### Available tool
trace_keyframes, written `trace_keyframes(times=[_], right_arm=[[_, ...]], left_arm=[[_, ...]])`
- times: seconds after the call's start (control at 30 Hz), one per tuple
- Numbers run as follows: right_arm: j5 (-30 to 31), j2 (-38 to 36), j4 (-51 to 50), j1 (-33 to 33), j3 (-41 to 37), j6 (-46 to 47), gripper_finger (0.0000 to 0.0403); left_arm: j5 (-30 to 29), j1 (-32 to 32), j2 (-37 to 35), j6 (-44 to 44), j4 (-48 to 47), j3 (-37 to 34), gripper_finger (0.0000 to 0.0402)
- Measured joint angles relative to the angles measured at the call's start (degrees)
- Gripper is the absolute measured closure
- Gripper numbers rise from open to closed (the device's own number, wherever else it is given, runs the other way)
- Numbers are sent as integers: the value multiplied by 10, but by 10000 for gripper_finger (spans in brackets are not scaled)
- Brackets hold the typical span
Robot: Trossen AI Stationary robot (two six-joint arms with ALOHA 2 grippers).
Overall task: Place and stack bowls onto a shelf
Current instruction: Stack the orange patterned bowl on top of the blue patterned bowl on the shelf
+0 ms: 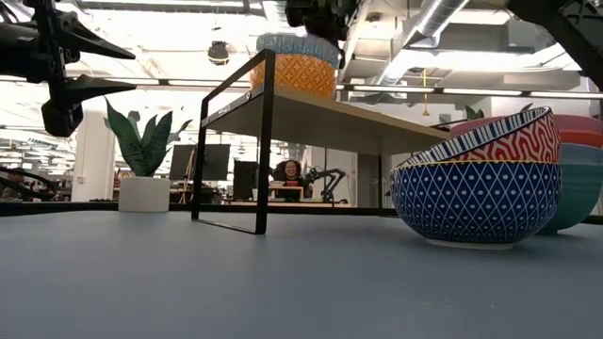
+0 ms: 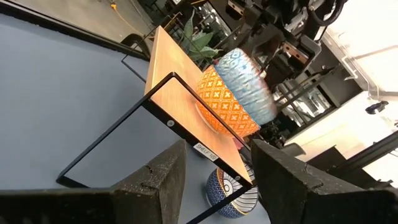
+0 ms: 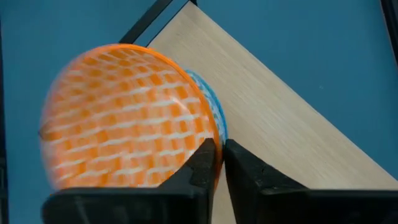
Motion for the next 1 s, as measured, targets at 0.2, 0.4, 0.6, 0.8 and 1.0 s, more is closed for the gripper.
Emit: trace_keyframes(times=[0.2, 0.4, 0.6, 0.8, 1.0], right_arm=[[-3, -1, 0, 0, 0, -4, 324], [-14, -1, 8, 0, 0, -5, 322], [-15, -4, 58, 0, 0, -4, 320], [-15, -4, 96, 0, 0, -4, 320], [-15, -4, 99, 10, 0, -18, 334]], left_arm=[[0, 0, 0, 0, 0, 0, 236], [0, 0, 0, 2, 0, 0, 236], [0, 0, 0, 2, 0, 0, 236], [0, 0, 0, 3, 0, 0, 236], [-15, 0, 0, 7, -1, 0, 236]])
